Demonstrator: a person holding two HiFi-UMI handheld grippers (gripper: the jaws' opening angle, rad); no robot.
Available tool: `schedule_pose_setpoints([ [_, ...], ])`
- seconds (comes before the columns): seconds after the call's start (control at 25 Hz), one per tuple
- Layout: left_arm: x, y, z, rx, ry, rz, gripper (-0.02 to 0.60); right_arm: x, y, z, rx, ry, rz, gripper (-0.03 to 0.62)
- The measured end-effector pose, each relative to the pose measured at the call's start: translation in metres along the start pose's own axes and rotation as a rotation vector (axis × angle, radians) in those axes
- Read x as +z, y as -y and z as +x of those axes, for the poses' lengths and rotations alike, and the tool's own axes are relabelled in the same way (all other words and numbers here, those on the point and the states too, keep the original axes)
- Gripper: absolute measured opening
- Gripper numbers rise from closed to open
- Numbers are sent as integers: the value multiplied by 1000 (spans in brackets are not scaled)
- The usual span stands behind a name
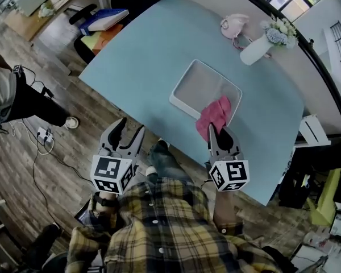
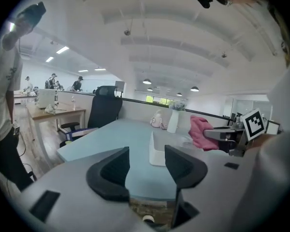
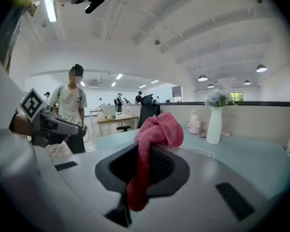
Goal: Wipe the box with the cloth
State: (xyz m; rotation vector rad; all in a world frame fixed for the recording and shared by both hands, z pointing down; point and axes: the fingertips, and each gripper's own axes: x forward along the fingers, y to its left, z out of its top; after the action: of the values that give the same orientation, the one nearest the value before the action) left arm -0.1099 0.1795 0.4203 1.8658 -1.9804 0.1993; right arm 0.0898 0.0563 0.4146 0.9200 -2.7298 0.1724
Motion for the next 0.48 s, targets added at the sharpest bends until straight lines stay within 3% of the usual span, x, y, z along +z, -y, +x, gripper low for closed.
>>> schedule_pose_setpoints([
  [0.48, 55, 33, 141, -161, -101, 74, 219, 21, 112, 39, -160, 2, 94, 46],
])
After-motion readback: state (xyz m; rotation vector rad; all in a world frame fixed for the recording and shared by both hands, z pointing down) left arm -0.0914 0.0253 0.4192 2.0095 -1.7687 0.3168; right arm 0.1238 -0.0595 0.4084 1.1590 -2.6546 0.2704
